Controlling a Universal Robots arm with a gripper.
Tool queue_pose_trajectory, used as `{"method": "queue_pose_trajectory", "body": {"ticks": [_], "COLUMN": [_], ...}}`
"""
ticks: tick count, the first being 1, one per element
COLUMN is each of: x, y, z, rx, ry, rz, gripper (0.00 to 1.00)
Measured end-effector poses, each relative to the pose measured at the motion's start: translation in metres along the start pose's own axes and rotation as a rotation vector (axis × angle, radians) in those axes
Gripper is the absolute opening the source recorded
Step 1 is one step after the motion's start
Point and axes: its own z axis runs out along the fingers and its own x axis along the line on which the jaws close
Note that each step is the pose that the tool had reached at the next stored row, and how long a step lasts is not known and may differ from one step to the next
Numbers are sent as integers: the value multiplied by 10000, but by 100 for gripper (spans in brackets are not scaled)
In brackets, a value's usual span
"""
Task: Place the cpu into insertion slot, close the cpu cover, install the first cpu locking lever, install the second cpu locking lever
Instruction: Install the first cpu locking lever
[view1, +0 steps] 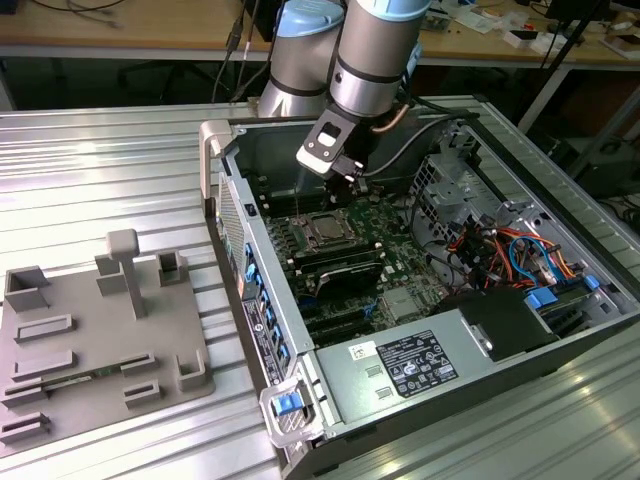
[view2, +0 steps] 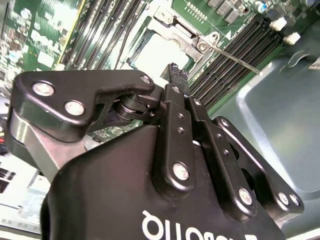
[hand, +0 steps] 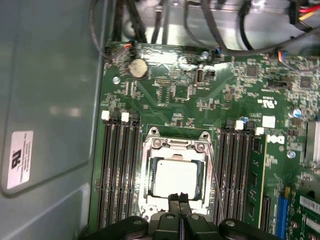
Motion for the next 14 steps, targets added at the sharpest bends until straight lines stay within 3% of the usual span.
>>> {"method": "queue_pose_trajectory", "body": {"ticks": [1,2,3,6,14], "x": [0,0,1,10,31], "y": [0,-1,-8,-82,-248], "z": [0,0,0,-1,-5], "rx": [0,-3,-9,-15,-15], "ry": [6,36,70,100,105], "rz": [-173,-738,-817,-821,-823], "gripper": [11,11,11,11,11]}}
